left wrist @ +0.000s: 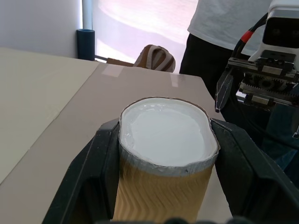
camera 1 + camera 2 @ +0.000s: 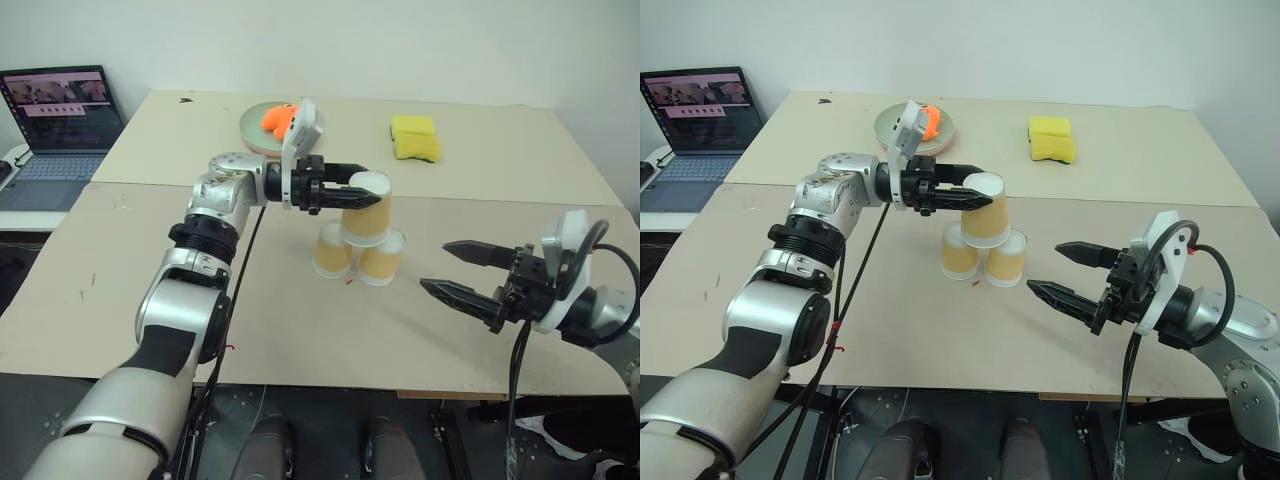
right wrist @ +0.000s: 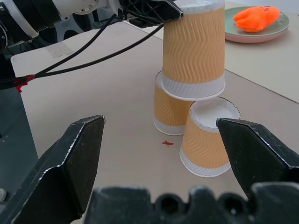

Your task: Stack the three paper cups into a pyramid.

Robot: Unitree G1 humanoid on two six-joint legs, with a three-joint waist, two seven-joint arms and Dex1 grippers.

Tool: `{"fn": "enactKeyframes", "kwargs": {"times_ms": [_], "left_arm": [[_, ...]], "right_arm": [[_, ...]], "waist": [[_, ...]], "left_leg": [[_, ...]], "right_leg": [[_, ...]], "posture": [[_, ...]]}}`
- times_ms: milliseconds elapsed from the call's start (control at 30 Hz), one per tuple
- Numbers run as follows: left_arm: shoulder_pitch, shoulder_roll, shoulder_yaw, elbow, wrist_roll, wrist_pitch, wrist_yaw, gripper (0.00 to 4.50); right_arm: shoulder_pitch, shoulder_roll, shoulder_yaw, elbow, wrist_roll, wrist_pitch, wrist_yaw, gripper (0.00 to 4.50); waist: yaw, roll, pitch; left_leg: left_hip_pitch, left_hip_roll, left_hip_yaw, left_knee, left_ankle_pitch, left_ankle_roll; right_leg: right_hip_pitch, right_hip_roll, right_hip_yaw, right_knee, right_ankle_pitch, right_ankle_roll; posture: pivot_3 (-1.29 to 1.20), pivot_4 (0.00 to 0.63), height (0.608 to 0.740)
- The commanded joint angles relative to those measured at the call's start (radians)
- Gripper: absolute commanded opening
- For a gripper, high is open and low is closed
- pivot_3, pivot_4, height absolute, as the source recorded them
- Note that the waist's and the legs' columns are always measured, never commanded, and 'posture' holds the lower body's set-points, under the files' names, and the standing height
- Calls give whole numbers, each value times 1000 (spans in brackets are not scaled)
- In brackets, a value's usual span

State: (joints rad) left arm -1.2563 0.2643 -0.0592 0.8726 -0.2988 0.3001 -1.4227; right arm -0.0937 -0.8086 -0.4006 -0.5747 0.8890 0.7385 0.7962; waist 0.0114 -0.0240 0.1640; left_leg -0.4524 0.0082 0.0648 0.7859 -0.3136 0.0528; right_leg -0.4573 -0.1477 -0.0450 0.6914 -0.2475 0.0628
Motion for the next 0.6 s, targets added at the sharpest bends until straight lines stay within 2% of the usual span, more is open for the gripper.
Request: {"fn": "enactKeyframes", "kwargs": {"times_ms": [33, 233, 300, 333, 400, 433, 533, 600], "left_arm": [[-10, -7, 7, -1, 9, -27, -1, 2459], [-14, -19, 14, 23, 29, -70, 19, 2459], [-24, -24, 25, 39, 25, -77, 28, 3462], [-29, -24, 27, 45, 23, -71, 30, 3601], [-30, -24, 25, 46, 45, -108, 78, 4290], [-26, -20, 21, 38, 53, -121, 87, 4464], [-10, -3, 33, -34, 23, -85, 54, 4464], [14, 13, 63, -148, -28, -34, 49, 4464]], "right_arm": [[2, -9, -34, -26, 28, -16, -5, 4500], [0, -9, -30, -25, 25, -16, -11, 4500], [-4, -8, -29, -23, 27, -16, -13, 4500], [-6, -9, -27, -21, 26, -16, -14, 4500], [-11, -9, -24, -18, 27, -17, -12, 4500], [-14, -9, -24, -17, 28, -16, -12, 4500], [-18, -11, -24, -14, 30, -15, -10, 4500], [-20, -13, -29, -13, 31, -15, -8, 4500]], "waist": [[0, 0, 0], [0, 0, 0], [0, 0, 0], [0, 0, 0], [0, 0, 0], [0, 0, 0], [0, 0, 0], [-1, 0, 0]], "left_leg": [[0, 0, 0, 0, 0, 0], [0, 0, 0, 0, 0, 0], [0, 0, 0, 0, 0, 0], [0, 0, 0, 0, 0, 0], [0, 0, 0, 0, 0, 0], [0, 0, 0, 0, 0, 0], [0, 0, 0, 0, 0, 0], [0, 0, 0, 0, 0, 0]], "right_leg": [[0, 0, 0, 0, 0, 0], [0, 0, 0, 0, 0, 0], [0, 0, 0, 0, 0, 0], [0, 0, 0, 0, 0, 0], [0, 0, 0, 0, 0, 0], [0, 0, 0, 0, 0, 0], [0, 0, 0, 0, 0, 0], [0, 0, 0, 1, 0, 0]], "posture": [[0, 150, 673], [0, 150, 673], [0, 150, 673], [0, 150, 673], [0, 150, 673], [0, 150, 673], [0, 150, 673], [0, 150, 673]]}}
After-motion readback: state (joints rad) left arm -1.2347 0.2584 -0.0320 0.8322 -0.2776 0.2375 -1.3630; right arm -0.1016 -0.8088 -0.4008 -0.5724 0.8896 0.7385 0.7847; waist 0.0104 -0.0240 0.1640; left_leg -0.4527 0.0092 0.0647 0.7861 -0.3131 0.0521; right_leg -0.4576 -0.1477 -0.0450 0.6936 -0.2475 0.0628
